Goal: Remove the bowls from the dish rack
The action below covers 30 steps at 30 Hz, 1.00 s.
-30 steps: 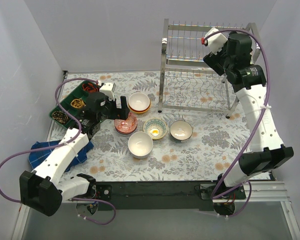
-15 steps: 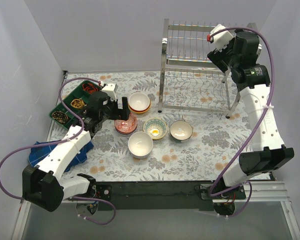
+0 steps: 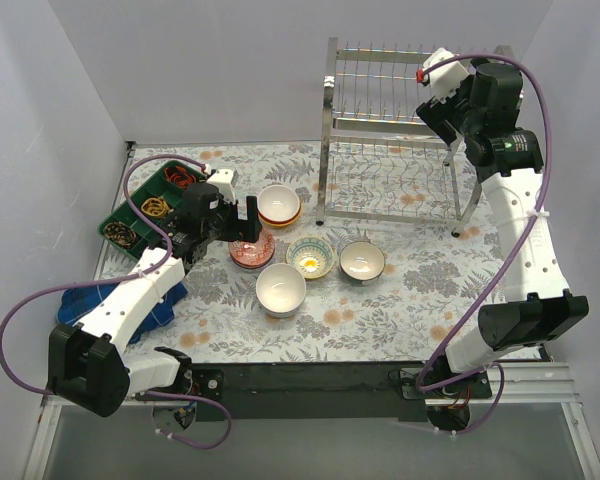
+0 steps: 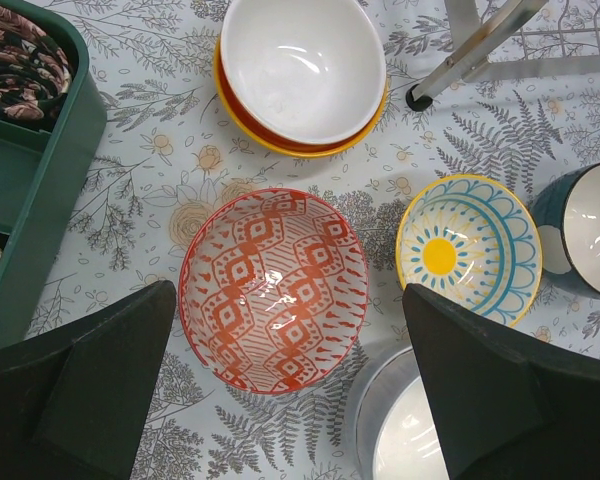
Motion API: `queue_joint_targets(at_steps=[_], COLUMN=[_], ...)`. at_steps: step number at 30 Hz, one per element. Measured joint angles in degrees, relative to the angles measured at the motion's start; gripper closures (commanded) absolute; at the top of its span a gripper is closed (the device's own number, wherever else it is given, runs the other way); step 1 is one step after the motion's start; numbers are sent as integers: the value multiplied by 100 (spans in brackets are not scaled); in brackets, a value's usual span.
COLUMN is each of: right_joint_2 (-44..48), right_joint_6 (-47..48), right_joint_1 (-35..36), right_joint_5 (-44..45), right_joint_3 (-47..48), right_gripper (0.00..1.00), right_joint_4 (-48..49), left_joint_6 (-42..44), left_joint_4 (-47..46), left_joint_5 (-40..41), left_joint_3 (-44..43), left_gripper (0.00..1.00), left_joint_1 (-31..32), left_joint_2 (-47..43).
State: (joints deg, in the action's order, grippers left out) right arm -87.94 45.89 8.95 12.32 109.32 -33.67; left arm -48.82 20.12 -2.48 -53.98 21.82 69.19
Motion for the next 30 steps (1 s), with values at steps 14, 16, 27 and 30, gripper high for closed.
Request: queue_joint_targets(at_steps=[14, 16, 27, 30], right_joint_2=[142, 225, 455, 461], right_joint_6=[-24, 13, 273, 286], right_joint_1=[4, 4, -66, -63], right_joint_5=[96, 52, -533, -763], right_joint_3=[-238, -372, -601, -599], right_gripper=[1, 1, 1, 1], right_joint_4=[227, 326, 332, 323], left_joint_6=[0, -2, -2, -2], left_joint_4=[0, 0, 0, 0], left_joint_5=[-79, -105, -146, -151], left_joint_3=[0, 0, 0, 0], left_gripper=[2, 2, 2, 2], left_joint_1=[0, 0, 0, 0], left_joint_2=[0, 0, 0, 0])
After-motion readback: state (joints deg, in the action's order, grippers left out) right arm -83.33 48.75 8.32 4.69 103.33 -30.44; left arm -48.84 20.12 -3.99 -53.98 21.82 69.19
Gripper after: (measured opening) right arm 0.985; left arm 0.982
